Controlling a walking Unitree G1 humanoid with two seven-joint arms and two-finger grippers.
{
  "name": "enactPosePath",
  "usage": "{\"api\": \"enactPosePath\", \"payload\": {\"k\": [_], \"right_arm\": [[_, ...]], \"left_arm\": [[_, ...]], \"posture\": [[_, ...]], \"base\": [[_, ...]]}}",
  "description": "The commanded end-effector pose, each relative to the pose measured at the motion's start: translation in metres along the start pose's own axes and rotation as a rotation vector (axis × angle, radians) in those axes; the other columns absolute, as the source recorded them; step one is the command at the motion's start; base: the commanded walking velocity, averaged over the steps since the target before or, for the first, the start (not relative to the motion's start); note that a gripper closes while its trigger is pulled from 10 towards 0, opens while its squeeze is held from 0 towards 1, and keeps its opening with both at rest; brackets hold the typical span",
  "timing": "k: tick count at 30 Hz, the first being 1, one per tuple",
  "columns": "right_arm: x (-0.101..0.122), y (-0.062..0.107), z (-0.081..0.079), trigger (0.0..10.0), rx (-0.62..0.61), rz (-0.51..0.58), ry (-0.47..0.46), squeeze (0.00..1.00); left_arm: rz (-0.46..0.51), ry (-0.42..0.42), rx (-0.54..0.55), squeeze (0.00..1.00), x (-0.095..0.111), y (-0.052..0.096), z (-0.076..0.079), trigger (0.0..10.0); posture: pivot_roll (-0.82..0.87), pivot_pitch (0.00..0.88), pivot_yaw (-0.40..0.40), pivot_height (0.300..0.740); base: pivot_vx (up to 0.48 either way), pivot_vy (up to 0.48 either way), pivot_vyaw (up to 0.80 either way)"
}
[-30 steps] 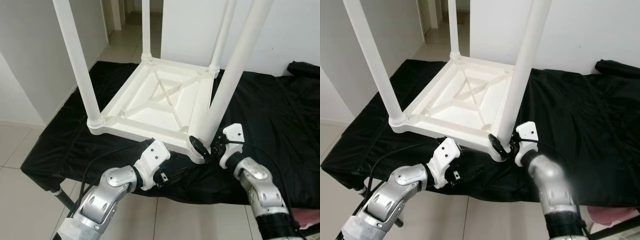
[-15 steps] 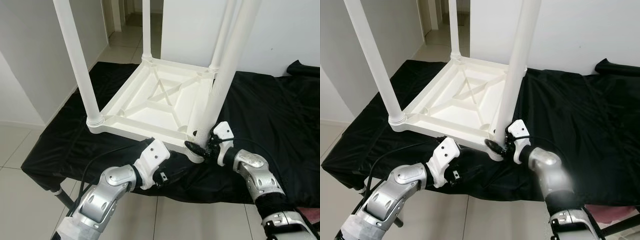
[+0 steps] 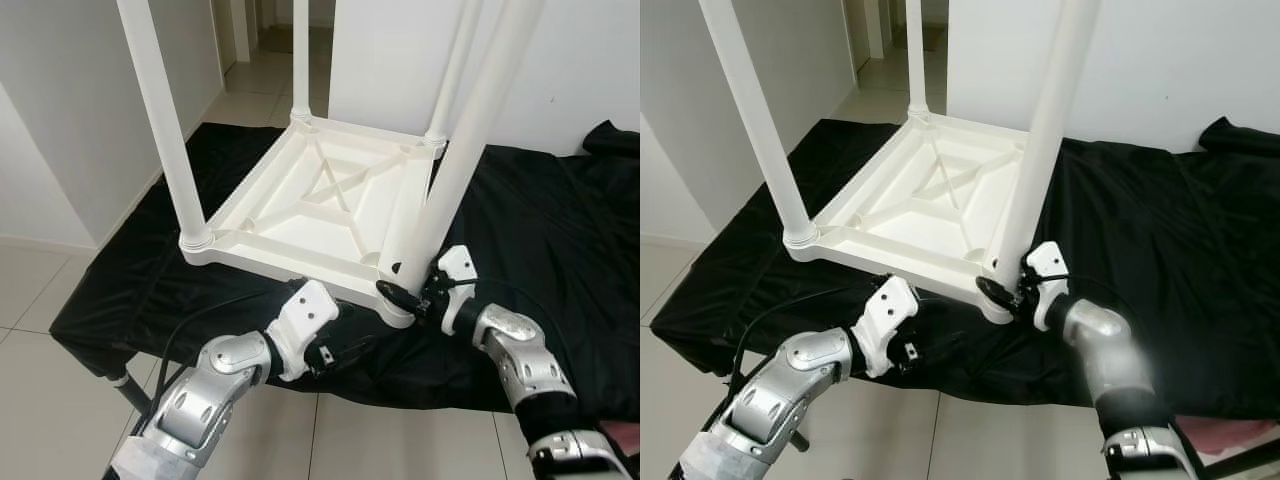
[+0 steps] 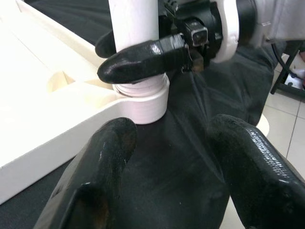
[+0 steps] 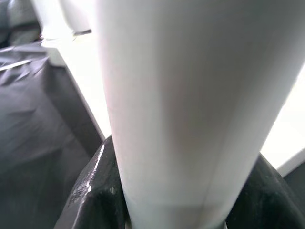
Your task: Building children table
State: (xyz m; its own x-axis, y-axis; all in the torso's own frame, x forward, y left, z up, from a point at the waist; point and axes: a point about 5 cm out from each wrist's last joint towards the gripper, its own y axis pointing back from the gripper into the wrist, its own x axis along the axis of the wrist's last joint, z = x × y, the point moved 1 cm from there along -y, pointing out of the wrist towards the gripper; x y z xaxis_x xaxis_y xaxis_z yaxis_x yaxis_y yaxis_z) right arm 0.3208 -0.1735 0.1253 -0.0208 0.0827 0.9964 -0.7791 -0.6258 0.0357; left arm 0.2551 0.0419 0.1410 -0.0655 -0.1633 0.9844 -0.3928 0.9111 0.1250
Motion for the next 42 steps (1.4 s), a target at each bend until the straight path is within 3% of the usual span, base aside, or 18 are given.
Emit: {"api": "enactPosePath", "payload": {"k": [1, 6, 8, 19, 26, 27, 30, 31, 36, 37, 42], "right_arm": [[0.003, 0.002, 0.002, 10.0, -0.031, 0.025, -0.038, 0.00], [0.006, 0.001, -0.007, 10.0, -0.103, 0.058, -0.041, 0.00], [-0.003, 0.000, -0.022, 10.0, -0.226, 0.033, -0.061, 0.00], [-0.004, -0.003, -0.047, 10.0, -0.553, 0.041, -0.191, 0.00], [-0.005, 0.000, -0.057, 10.0, -0.683, 0.009, -0.198, 0.00], [-0.003, 0.000, -0.058, 10.0, -0.671, 0.022, -0.201, 0.07], [0.000, 0.001, -0.059, 10.0, -0.653, 0.039, -0.202, 0.07], [0.002, 0.001, -0.060, 10.0, -0.636, 0.054, -0.212, 1.00], [0.009, 0.005, -0.055, 10.0, -0.579, 0.092, -0.198, 1.00], [0.010, 0.007, -0.052, 10.0, -0.535, 0.093, -0.186, 0.00], [0.013, 0.011, -0.042, 10.0, -0.356, 0.081, -0.123, 0.00]], "left_arm": [[-0.007, -0.001, 0.023, 0.00, 0.000, 0.001, -0.002, 10.0], [-0.005, 0.001, 0.012, 0.00, 0.000, 0.000, -0.001, 10.0], [-0.004, 0.000, 0.012, 0.00, 0.000, -0.001, -0.001, 10.0], [-0.001, 0.013, 0.018, 0.00, -0.002, -0.001, 0.003, 10.0], [0.002, 0.019, 0.030, 0.00, -0.001, 0.000, 0.003, 10.0], [0.001, 0.020, 0.031, 0.00, -0.001, 0.000, 0.003, 10.0], [0.000, 0.021, 0.032, 0.00, -0.002, 0.001, 0.003, 10.0], [-0.001, 0.021, 0.030, 0.00, -0.002, 0.001, 0.004, 10.0], [-0.003, 0.021, 0.024, 0.00, -0.002, 0.001, 0.004, 10.0], [-0.005, 0.021, 0.023, 0.00, -0.003, 0.001, 0.004, 10.0], [-0.005, 0.016, 0.021, 0.00, -0.002, 0.000, 0.002, 10.0]], "posture": [[0.01, 0.003, 0.009, 0.740], [0.00, 0.007, 0.012, 0.740], [0.00, 0.014, 0.014, 0.740], [0.01, 0.024, 0.004, 0.740], [0.01, 0.026, -0.005, 0.740], [0.01, 0.025, -0.001, 0.740], [0.01, 0.025, -0.001, 0.740], [0.01, 0.024, 0.000, 0.740], [0.01, 0.020, 0.001, 0.740], [0.00, 0.017, 0.000, 0.740], [0.00, 0.025, 0.001, 0.740]], "base": [[0.000, 0.000, 0.00], [0.000, 0.000, 0.00], [0.000, 0.000, 0.00], [0.000, 0.000, 0.00], [0.000, 0.000, 0.00], [0.000, 0.000, 0.00], [0.000, 0.000, 0.00], [0.000, 0.000, 0.00], [0.000, 0.000, 0.00], [0.000, 0.000, 0.00], [0.000, 0.000, 0.00]]}}
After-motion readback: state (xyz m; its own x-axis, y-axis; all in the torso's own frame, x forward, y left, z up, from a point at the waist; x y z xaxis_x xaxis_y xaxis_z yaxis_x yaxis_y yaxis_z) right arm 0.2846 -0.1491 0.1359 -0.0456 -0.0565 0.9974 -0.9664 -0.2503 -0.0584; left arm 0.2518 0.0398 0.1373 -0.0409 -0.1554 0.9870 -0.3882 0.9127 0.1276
